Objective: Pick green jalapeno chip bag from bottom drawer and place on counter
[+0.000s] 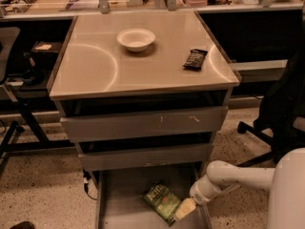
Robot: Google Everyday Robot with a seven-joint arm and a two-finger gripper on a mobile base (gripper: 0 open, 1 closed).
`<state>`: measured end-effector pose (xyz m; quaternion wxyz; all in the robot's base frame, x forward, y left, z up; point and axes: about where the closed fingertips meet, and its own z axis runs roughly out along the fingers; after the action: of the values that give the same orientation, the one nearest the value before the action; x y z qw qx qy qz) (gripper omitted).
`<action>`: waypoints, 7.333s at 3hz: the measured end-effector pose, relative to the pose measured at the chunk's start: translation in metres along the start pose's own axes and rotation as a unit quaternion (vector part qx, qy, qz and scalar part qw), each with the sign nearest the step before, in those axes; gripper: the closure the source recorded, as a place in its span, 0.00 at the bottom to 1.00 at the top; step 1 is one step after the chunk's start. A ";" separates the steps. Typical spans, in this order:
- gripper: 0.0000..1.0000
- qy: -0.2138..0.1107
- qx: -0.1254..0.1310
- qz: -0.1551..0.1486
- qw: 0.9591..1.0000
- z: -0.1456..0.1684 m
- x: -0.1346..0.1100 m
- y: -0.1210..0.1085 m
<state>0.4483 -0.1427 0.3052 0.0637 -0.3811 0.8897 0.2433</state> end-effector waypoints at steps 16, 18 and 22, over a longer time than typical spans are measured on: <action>0.84 -0.065 0.009 0.010 0.998 0.188 -0.020 -0.077; 1.00 -0.078 -0.015 0.015 0.997 0.170 -0.027 -0.066; 1.00 -0.077 -0.059 0.043 0.994 0.051 -0.051 -0.021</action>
Offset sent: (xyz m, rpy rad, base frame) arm 0.0452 0.0406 -0.0669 0.0946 -0.0992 -0.0088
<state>0.4948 -0.0974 0.2677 0.0992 -0.3260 0.8816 0.3266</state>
